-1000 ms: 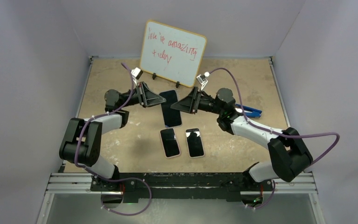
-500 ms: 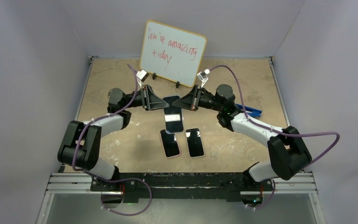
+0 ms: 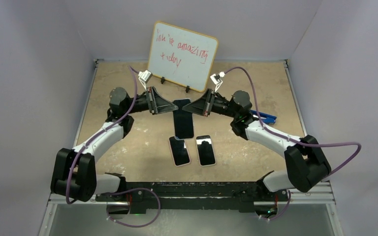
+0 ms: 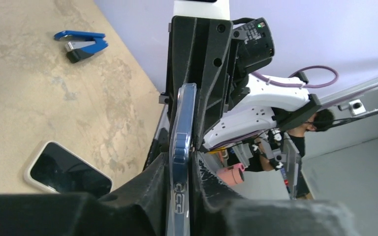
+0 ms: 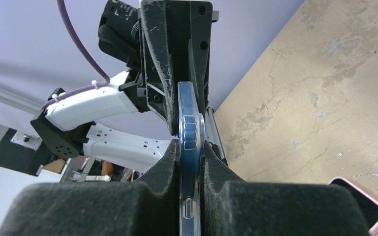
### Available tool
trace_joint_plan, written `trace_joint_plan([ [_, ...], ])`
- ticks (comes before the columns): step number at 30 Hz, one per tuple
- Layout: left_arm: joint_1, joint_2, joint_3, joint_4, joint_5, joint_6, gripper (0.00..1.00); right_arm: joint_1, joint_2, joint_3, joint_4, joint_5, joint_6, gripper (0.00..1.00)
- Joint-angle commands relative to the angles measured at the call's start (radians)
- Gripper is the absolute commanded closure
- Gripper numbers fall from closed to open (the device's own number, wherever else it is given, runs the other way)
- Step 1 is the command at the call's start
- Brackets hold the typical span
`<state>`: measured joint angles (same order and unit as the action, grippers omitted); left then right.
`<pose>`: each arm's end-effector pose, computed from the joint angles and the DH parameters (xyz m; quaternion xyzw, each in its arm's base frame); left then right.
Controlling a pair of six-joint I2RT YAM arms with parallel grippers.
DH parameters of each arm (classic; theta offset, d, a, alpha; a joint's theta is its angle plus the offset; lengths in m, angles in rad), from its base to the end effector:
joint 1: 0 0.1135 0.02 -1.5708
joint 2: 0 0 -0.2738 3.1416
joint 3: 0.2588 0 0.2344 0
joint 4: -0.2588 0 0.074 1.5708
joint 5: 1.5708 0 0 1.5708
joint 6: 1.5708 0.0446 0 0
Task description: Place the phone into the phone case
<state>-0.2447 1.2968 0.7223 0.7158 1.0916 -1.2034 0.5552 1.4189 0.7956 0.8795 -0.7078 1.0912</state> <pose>0.2449 -0.1020 0.3176 0.0895 0.6779 -0.6825 0.2582 0.2413 0.1838 0.3279 -0.1128 0.6253 0.6885 0.3496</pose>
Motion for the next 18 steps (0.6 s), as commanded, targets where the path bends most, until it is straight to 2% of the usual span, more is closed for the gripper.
trace_joint_plan([
  [1, -0.005, 0.005, -0.021, 0.148, -0.009, -0.074, 0.93, -0.003, -0.055, 0.027, 0.050, -0.043, -0.043, 1.00],
  [2, -0.005, 0.003, -0.024, 0.172, -0.006, -0.082, 1.00, -0.002, -0.063, 0.029, 0.026, -0.052, -0.052, 1.00],
  [3, -0.005, 0.000, -0.024, 0.179, -0.001, -0.073, 1.00, -0.003, -0.070, 0.030, 0.001, -0.069, -0.050, 0.97],
  [8, -0.005, -0.015, 0.017, 0.054, 0.065, 0.076, 1.00, -0.005, -0.081, 0.037, 0.038, -0.059, 0.088, 0.55],
  [11, -0.005, -0.027, 0.049, -0.091, 0.076, 0.204, 1.00, -0.006, -0.074, 0.040, 0.075, -0.030, 0.152, 0.50],
  [13, -0.005, -0.033, 0.057, -0.129, 0.085, 0.245, 1.00, -0.006, -0.066, 0.042, 0.093, -0.019, 0.176, 0.58],
  [14, -0.005, -0.033, 0.063, -0.145, 0.088, 0.258, 1.00, -0.006, -0.062, 0.045, 0.104, -0.018, 0.179, 0.70],
  [15, -0.005, -0.033, 0.066, -0.155, 0.091, 0.268, 1.00, -0.006, -0.058, 0.049, 0.110, -0.023, 0.180, 0.85],
  [16, -0.005, -0.033, 0.068, -0.158, 0.097, 0.274, 1.00, -0.005, -0.056, 0.045, 0.119, -0.021, 0.182, 0.95],
  [17, -0.005, -0.033, 0.070, -0.170, 0.102, 0.287, 1.00, -0.006, -0.055, 0.042, 0.132, -0.019, 0.182, 1.00],
  [18, -0.005, -0.032, 0.078, -0.206, 0.102, 0.311, 1.00, -0.006, -0.055, 0.039, 0.143, -0.020, 0.179, 1.00],
])
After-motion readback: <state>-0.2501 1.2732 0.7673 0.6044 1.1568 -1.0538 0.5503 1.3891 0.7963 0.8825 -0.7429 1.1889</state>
